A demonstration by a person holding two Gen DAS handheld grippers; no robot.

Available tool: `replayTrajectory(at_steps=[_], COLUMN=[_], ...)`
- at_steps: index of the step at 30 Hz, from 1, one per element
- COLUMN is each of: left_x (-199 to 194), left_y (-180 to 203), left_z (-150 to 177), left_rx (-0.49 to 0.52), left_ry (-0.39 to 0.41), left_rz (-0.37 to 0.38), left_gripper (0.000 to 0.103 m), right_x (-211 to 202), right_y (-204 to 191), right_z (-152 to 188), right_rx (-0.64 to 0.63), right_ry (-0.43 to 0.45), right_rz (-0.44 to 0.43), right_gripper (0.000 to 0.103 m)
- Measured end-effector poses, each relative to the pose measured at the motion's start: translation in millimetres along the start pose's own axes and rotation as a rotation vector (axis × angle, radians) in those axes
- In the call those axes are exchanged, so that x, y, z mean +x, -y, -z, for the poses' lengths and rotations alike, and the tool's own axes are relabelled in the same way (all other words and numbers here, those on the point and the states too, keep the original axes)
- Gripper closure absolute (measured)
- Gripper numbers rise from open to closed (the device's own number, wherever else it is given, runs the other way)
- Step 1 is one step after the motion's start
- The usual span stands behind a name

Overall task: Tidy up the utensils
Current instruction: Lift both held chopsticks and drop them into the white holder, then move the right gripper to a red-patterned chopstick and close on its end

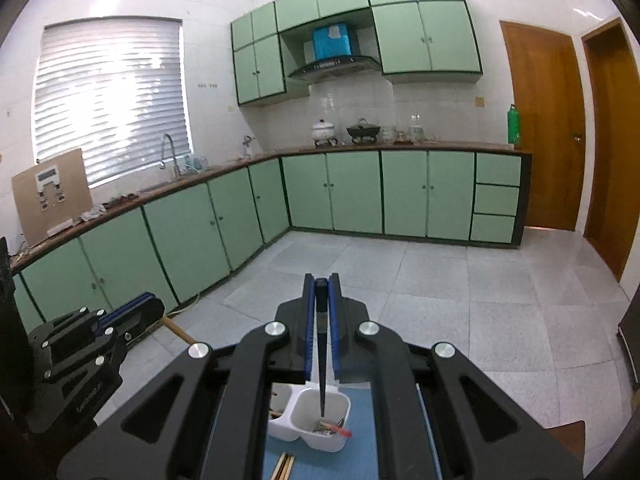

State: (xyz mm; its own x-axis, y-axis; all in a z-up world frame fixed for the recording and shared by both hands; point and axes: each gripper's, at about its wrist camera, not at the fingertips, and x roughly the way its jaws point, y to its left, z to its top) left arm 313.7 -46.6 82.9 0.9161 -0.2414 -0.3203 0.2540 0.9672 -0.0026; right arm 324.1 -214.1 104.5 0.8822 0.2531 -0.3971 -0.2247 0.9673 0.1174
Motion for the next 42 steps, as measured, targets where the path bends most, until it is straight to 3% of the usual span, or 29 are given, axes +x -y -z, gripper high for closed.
replayTrajectory(at_steps=[8,11,18,25,32,42], left_x=[41.9,44.4,16.4,-42.8,-91.6,-111.7], left_y=[-6.4,-10.6,-15.1,-7.7,-3.6,-6.9], left_z=[30.6,38.5,30.7,36.6,79.7,189.3], left_rx=[-0.014,-0.026,-0.027,-0.011,-0.033,-0.089], left_ry=[-0.09,-0.112,-0.073,-0.022,-0.036,-0.214], left_rz=[-0.006,-0.007,-0.01,-0.017,-0.029,-0.067], left_gripper=[0.096,0.094,0.073,0.038,0.027,0.02], right_x=[47.3,49.5,14.8,-50.3,-102.2,-121.9], right_y=[-1.2,-0.6,10.6,17.8,10.5,-18.5], right_z=[36.6,43.0,41.3,58.1,123.6,237.7], right_rx=[0.004,-0.002,0.011,0.004,0.015,0.049], right_ry=[-0.088,-0.098,-0.045,0.035,0.021,-0.129], right_rz=[0.007,0.02,0.067,0.114,0.099,0.113], right_gripper=[0.096,0.088,0.065,0.033,0.018,0.014])
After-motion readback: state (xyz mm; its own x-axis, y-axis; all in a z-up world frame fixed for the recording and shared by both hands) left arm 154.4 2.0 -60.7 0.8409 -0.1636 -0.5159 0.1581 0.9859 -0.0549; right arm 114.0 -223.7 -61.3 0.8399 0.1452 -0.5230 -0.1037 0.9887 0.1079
